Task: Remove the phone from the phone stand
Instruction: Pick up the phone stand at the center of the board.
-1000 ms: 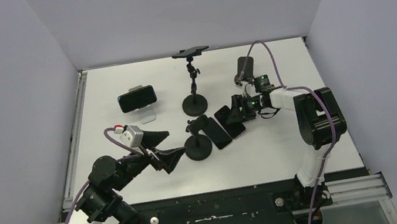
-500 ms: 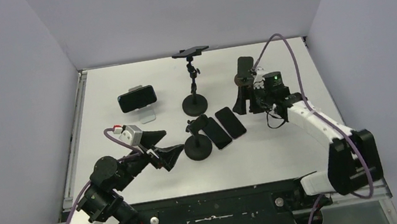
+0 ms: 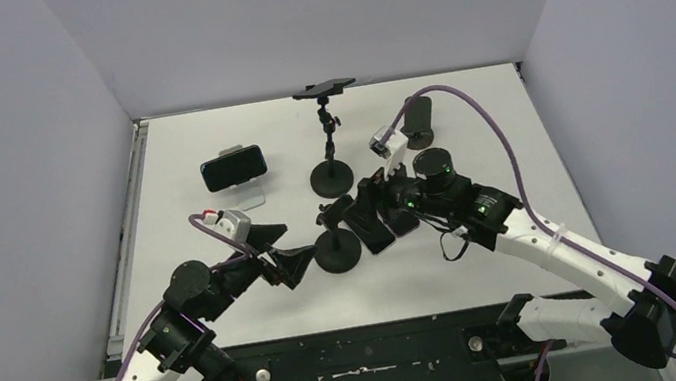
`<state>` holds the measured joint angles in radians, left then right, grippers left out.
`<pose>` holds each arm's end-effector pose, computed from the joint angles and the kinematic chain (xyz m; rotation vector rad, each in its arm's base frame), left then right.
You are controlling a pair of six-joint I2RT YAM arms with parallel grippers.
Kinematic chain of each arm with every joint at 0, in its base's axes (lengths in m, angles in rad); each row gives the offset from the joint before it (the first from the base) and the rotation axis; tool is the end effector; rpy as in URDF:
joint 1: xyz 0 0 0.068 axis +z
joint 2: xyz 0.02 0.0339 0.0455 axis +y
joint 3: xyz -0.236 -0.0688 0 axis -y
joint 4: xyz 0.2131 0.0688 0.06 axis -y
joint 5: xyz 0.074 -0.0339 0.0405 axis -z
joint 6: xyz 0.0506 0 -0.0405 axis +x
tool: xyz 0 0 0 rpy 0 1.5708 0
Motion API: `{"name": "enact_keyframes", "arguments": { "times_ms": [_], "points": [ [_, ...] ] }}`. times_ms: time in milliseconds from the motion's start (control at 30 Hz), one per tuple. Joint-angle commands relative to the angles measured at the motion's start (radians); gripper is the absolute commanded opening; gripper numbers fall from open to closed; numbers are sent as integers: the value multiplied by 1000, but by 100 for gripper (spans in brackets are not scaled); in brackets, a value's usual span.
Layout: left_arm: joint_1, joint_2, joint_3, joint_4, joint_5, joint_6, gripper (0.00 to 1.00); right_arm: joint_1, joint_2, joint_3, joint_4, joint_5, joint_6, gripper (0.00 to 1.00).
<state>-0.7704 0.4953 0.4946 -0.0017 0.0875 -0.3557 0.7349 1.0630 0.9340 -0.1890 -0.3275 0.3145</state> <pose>0.1045 -0.1076 0.2852 0.4110 1.6029 -0.9415 0.1672 0.1731 0.3137 -0.6480 1.8968 1.0061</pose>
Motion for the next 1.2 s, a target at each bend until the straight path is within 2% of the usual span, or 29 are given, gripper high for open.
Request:
{"name": "enact_keyframes", "arguments": {
  "times_ms": [0,133,267,600,767,1167],
  "points": [
    [5,-4,7,51,-8,9,87,11,67,51,38,107,-30,70],
    [4,16,14,37,-43,32,86,12,92,39,93,181,-31,66],
    [5,29,18,29,-46,35,86,12,121,49,107,123,-46,47],
    [6,34,12,40,-50,38,86,12,127,38,115,22,-52,22],
    [5,30,15,33,-55,38,86,13,103,53,111,31,-43,0],
    [6,-8,9,28,-109,38,86,13,18,241,44,76,-26,0]
  ]
}}
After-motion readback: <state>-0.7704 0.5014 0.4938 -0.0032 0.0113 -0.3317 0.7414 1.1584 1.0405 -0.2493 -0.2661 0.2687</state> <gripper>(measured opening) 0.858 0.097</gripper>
